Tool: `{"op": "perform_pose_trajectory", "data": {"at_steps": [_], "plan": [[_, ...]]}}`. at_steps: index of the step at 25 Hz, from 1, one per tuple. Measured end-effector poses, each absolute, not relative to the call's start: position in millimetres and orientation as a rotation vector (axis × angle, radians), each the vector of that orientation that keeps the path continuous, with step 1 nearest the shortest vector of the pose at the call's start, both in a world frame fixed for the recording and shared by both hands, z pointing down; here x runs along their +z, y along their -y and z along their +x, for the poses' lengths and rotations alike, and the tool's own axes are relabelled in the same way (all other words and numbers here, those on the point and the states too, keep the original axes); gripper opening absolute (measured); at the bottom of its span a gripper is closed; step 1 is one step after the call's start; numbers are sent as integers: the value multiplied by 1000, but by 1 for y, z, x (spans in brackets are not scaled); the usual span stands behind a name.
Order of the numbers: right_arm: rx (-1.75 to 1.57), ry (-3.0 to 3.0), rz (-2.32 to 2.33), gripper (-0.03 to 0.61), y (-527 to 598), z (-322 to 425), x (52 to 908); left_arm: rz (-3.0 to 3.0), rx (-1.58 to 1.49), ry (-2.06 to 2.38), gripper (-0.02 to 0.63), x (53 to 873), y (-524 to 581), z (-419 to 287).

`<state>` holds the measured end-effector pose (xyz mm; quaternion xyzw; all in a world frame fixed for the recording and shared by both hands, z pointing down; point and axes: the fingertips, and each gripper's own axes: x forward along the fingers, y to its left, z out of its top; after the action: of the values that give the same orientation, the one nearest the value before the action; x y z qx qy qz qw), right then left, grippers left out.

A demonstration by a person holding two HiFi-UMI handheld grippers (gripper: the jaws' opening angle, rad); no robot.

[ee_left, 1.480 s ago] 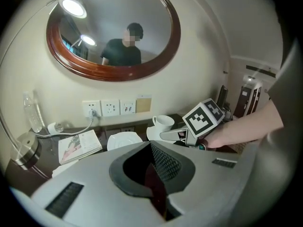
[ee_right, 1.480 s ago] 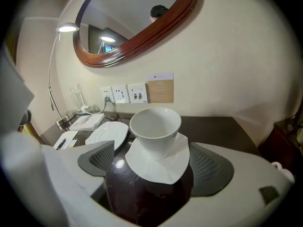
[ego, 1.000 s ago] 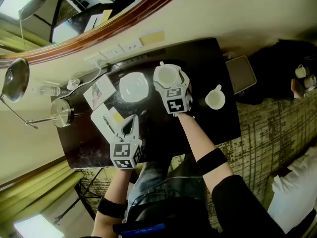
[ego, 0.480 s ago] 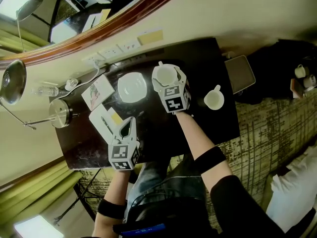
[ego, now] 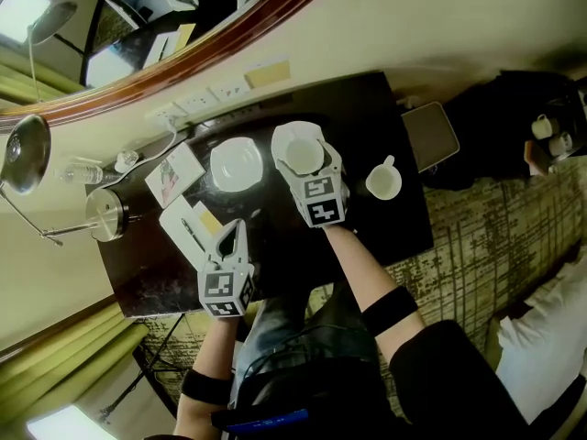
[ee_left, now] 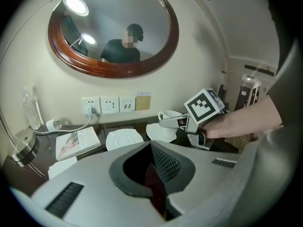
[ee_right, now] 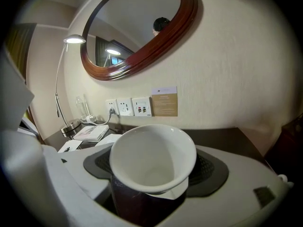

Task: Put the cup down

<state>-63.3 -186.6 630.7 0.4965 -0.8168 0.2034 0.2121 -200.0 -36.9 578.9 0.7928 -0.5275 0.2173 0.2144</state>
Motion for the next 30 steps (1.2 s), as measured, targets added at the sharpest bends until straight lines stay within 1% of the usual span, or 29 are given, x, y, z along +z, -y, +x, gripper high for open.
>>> {"op": "perform_pose_trajectory", "data": {"at_steps": [5, 14, 30], "plan": [[580, 2257, 1367, 431, 145, -57, 627, 2215, 595, 1451, 4, 574, 29, -197], [653, 2204, 1385, 431, 85, -42, 647, 2216, 592, 1441, 5, 573, 14, -193], [600, 2163, 1342, 439, 50, -39, 673, 2191, 576, 1466, 5, 571, -6, -192]]}}
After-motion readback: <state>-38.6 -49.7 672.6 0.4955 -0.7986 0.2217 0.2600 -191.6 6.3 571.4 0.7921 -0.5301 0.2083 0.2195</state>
